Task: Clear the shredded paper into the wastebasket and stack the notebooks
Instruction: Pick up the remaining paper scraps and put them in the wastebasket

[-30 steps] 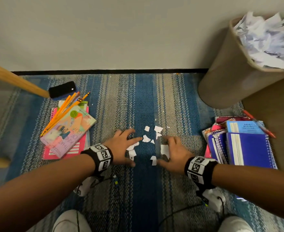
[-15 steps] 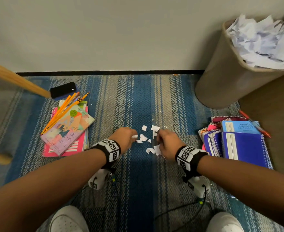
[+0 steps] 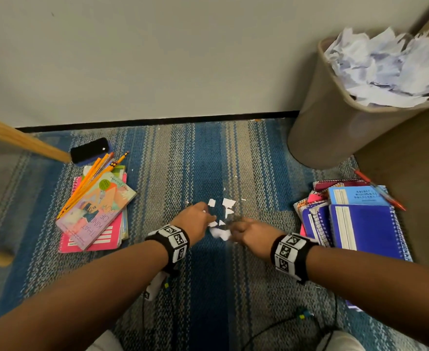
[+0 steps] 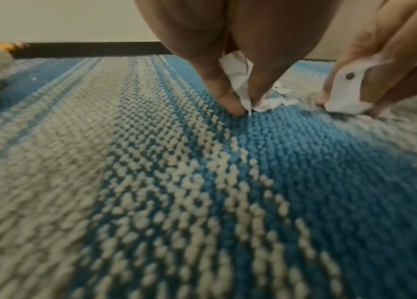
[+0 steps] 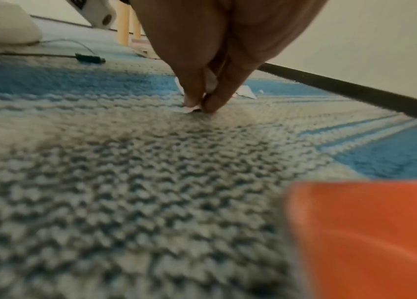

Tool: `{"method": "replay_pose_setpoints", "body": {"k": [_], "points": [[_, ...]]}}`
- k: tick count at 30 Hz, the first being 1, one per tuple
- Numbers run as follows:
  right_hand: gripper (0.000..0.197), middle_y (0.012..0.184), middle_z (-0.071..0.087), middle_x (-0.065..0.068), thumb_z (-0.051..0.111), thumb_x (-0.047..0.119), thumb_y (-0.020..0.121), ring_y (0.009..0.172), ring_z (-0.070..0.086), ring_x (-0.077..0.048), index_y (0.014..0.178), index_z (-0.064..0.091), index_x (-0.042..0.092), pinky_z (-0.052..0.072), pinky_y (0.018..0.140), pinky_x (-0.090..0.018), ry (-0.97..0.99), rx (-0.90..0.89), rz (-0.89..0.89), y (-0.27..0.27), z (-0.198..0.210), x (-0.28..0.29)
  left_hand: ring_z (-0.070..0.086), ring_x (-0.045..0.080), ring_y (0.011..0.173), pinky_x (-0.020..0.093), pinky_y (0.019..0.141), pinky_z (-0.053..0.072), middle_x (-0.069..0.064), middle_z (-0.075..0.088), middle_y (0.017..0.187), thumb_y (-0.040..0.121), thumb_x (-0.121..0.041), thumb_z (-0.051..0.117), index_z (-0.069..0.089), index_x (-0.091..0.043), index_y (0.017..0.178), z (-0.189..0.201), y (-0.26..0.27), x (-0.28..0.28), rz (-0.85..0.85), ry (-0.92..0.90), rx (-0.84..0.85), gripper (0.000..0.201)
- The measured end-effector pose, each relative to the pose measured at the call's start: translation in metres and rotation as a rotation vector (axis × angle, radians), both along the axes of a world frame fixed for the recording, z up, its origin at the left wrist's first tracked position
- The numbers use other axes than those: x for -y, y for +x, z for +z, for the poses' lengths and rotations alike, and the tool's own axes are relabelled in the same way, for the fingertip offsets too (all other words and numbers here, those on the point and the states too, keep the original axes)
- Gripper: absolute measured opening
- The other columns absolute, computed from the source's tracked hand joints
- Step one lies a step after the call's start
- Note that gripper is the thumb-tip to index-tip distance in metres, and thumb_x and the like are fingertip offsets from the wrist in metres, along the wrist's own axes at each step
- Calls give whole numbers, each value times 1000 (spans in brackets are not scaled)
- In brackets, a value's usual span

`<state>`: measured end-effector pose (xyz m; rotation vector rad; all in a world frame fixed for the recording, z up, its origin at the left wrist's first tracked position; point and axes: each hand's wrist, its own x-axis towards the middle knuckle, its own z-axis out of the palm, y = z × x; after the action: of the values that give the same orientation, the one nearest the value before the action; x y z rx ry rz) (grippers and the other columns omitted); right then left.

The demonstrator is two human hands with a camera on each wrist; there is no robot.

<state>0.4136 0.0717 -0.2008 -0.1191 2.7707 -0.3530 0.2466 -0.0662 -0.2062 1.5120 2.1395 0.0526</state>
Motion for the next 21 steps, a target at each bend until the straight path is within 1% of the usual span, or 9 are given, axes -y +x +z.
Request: {"method": "replay_pose_setpoints", "body": {"k": [2, 4, 6, 8, 10, 13, 15, 18, 21], "points": [[37, 145, 46, -7, 43, 4, 96, 131, 46, -26, 129, 60, 11, 40, 108, -36, -6, 95, 6, 2, 6, -13, 60, 31, 101, 35, 91, 47, 13, 60, 114, 92, -12, 51, 70, -13, 115, 2, 0, -4, 66, 46, 33, 30], [29, 134, 55, -8, 49, 6, 95, 119, 55, -27, 119, 65, 10, 46, 101, -40, -45, 109, -86, 1, 5, -21, 62, 31, 98, 35, 89, 49, 13, 64, 108, 90, -11, 52, 72, -13, 109, 2, -3, -9, 144, 83, 33, 28], [17, 112, 63, -8, 54, 7, 91, 102, 61, -27, 101, 68, 10, 49, 92, -38, -128, 53, -260, -4, 2, -29, 62, 31, 99, 37, 88, 49, 13, 63, 108, 89, -11, 52, 71, -15, 111, 3, -7, -14, 239, 115, 35, 29], [13, 102, 64, -11, 58, 6, 87, 97, 61, -29, 97, 67, 8, 48, 88, -33, -201, 4, -396, -14, 2, -36, 58, 31, 105, 36, 91, 47, 13, 59, 114, 90, -9, 52, 63, -16, 122, 4, -10, -19, 318, 157, 54, 34], [27, 108, 63, -14, 57, 6, 88, 103, 59, -31, 114, 62, 8, 45, 89, -34, -234, -41, -449, -26, 7, -39, 51, 30, 116, 36, 100, 42, 12, 49, 130, 92, -8, 52, 51, -17, 136, 2, -12, -23, 326, 153, 65, 45], [53, 137, 47, -15, 56, 4, 90, 125, 46, -31, 142, 47, 13, 37, 107, -35, -267, -12, -509, -43, 6, -37, 42, 27, 131, 31, 110, 31, 9, 36, 147, 92, -5, 49, 45, -17, 142, -3, -12, -29, 208, 117, 51, 52], [56, 146, 36, -14, 55, 4, 90, 131, 40, -34, 144, 44, 16, 36, 108, -35, -257, 80, -515, -53, 2, -32, 41, 28, 132, 34, 112, 32, 10, 35, 150, 91, -6, 50, 47, -16, 140, -6, -8, -30, 121, 92, 32, 51], [57, 152, 26, -16, 57, 20, 92, 133, 37, -37, 146, 41, 16, 37, 109, -37, -117, 89, -426, -55, 0, -22, 49, 34, 122, 39, 105, 40, 13, 43, 143, 93, -15, 49, 54, -10, 133, -8, 0, -22, 89, 123, 7, 41], [52, 150, 26, -17, 53, 26, 96, 129, 37, -36, 145, 38, 16, 40, 105, -42, -27, 77, -271, -50, 1, -13, 51, 33, 111, 41, 101, 42, 12, 50, 132, 91, -17, 53, 59, -9, 127, -12, 6, -8, 35, 179, 2, 38]]}}
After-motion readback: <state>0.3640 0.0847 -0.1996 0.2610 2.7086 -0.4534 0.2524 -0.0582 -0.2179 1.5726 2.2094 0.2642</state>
